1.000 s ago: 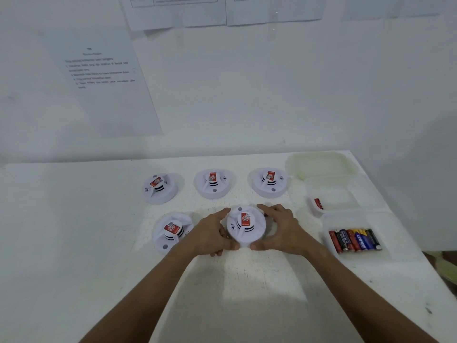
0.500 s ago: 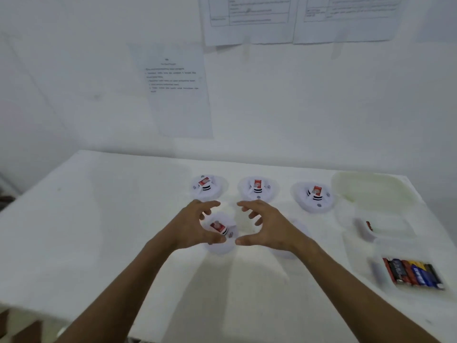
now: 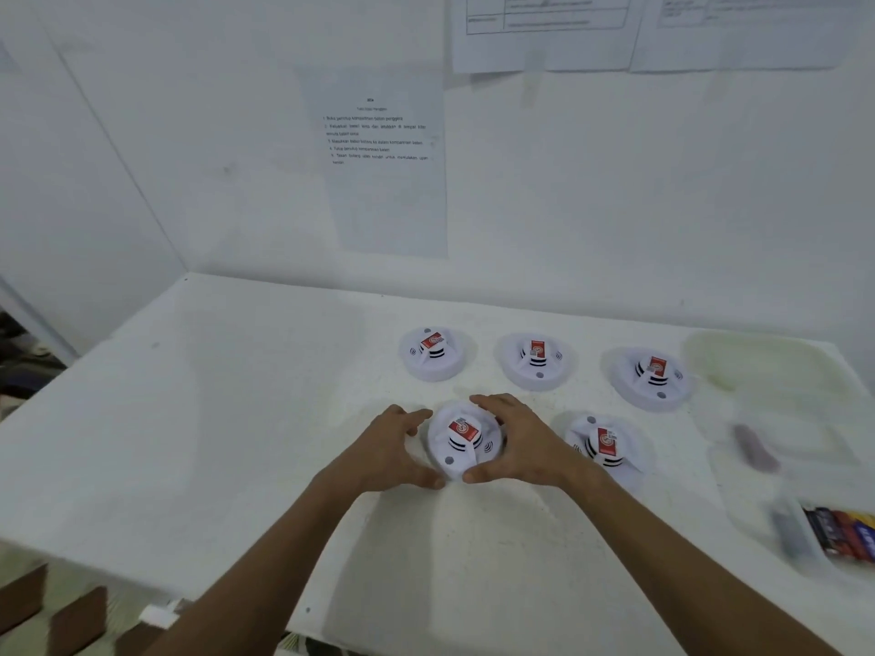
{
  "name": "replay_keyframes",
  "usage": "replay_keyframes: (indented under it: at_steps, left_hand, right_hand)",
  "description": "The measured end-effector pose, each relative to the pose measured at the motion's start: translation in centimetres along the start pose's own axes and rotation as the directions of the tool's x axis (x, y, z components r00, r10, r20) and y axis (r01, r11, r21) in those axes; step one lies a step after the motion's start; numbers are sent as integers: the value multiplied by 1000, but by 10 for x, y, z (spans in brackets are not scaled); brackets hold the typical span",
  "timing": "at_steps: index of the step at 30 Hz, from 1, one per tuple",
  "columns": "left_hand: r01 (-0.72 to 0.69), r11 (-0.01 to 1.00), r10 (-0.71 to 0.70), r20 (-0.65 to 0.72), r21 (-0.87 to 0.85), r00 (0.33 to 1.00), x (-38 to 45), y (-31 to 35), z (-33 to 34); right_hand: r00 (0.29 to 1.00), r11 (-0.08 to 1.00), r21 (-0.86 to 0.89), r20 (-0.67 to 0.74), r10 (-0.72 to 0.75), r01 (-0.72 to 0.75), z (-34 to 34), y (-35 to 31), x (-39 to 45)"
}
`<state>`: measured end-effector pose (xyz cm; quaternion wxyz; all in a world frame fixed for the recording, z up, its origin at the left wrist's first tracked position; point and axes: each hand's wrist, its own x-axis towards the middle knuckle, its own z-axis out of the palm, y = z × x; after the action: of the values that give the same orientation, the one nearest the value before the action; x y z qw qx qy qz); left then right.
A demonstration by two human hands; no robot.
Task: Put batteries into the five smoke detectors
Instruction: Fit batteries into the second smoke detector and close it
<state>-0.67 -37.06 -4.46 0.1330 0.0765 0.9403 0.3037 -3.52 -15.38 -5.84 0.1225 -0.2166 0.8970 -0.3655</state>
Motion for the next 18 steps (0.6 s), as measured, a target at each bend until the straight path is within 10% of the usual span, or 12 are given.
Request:
replay_keyframes:
  at_steps: [18]
  left_hand:
    - [-187,933,194,-7,-308,981,-14,58,-24]
  right_hand:
    - [997,996,64,-35,-63,65,-66,-15,-36]
